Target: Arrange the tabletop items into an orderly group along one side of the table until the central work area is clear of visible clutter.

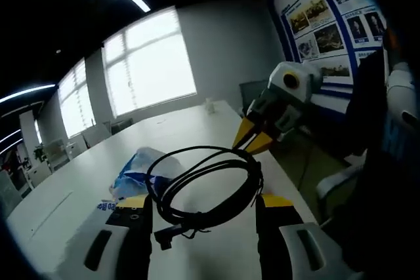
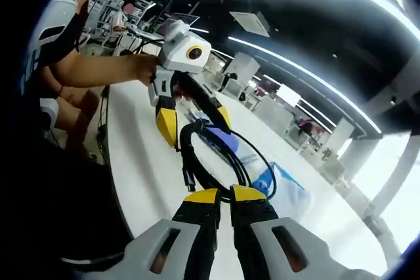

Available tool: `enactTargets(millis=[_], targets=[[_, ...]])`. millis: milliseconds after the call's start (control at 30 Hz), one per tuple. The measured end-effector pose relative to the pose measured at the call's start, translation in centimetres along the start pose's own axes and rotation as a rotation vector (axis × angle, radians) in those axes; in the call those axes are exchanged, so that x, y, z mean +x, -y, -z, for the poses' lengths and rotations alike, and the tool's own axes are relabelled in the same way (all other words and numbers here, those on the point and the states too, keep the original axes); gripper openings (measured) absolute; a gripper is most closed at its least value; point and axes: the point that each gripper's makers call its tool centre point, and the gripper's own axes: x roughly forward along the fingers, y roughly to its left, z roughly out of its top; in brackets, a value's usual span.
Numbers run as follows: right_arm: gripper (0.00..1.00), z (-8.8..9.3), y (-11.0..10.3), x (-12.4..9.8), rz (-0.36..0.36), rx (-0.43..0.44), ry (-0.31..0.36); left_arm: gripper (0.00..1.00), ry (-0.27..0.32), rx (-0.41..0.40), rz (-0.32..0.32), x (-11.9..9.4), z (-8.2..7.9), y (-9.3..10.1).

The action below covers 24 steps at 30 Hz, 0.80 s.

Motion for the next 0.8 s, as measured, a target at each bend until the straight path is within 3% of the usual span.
enactTargets(millis=[233,333,467,567,800], targets=[[0.04,1.1,-0.5,0.4,-0.01,0.016,-0.021,0.63,-0.039,-0.012,0.001,0.6,1.3,0.3],[0.03,1.6,-0.9,0.6,-0.033,0.064,-0.014,0.61,-0.103,0.018,-0.002,1.2,2.8,-0.5],[0.04,1.8,-0.7,0.6,-0.021,0.071,-0.019,0.6,-0.097,-0.009,0.0,1.3,3.2,-0.4],[0.04,2.0,-1.0,0.6,-0.032,0.077,-0.026,0.6,-0.138,-0.002,0.008,1.2,4.0,-0.3],[0.05,3.1,-1.1,1.2,-0.029,0.11,-0.06,0.6,-0.148,-0.033,-0.001,0.9,4.3,-0.9]])
